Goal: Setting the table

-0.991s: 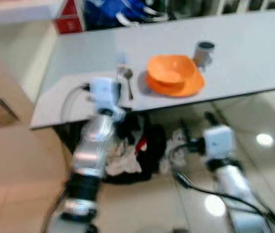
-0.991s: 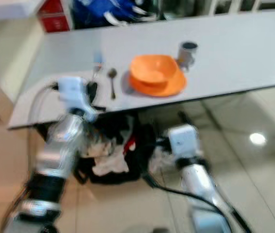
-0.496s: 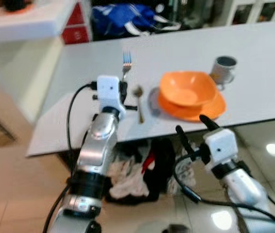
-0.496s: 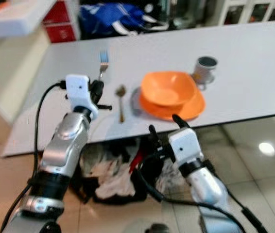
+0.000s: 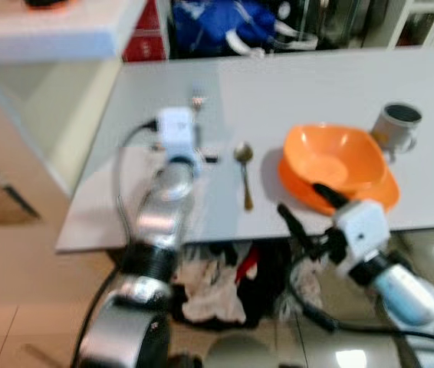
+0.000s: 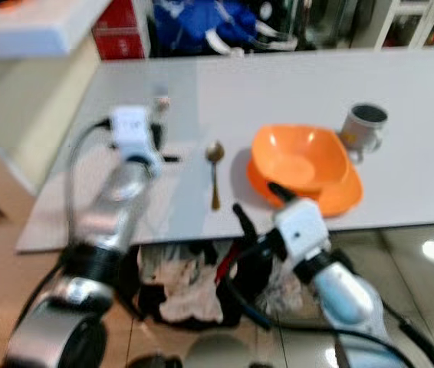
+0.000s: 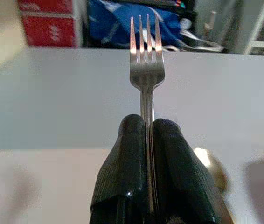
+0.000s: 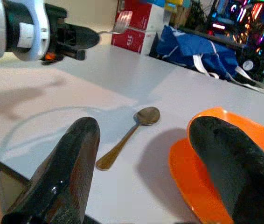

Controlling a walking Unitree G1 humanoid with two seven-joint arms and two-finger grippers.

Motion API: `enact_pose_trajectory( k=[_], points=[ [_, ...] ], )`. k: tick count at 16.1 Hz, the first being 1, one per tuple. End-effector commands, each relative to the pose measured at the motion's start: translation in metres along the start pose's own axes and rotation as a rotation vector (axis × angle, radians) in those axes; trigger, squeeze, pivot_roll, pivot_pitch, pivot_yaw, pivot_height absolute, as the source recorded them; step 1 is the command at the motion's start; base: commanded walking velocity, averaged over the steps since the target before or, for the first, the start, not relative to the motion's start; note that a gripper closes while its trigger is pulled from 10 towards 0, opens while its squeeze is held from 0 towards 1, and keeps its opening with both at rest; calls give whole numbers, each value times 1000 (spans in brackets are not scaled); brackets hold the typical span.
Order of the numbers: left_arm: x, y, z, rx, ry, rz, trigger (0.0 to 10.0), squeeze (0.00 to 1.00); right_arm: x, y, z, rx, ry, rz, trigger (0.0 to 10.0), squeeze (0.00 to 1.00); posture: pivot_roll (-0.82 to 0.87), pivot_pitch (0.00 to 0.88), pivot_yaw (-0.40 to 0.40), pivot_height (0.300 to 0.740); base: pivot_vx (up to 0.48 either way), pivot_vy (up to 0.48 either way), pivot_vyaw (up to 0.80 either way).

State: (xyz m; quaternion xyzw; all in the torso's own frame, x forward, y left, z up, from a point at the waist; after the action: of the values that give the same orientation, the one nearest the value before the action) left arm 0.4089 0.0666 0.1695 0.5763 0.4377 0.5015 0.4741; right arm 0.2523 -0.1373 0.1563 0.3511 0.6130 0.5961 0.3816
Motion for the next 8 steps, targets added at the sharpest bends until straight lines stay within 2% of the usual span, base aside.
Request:
enact_pose_trajectory(
  k=[1,4,8],
  points=[
    [-6,0,4,28,-11,7,0,0,1,13,-1,-29,10,1,10000,0,-176,60,46,740,0,0,0],
    [-26,-17,6,111,-61,1,0,0,0,15,-5,-15,11,-3,10000,0,-199,71,40,740,0,0,0],
    [-29,-34,7,172,-54,-2,0,0,1,16,-9,0,7,3,10000,0,-211,81,39,740,0,0,0]
  ],
)
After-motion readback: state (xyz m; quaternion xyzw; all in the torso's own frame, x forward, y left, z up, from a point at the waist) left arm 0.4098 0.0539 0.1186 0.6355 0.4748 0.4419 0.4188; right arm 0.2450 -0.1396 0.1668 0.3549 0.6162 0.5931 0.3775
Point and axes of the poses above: a point about 5 cm out from each wrist's last joint towards the gripper, its own z axis pointing out of the wrist towards the gripper, its own y axis along the axis of the wrist's last joint, x = y × z, the point moved 4 cm from there along z, pointing out of the wrist towards the gripper, and after that the axes turned 14 degrees about z, right-handed, at the moved point
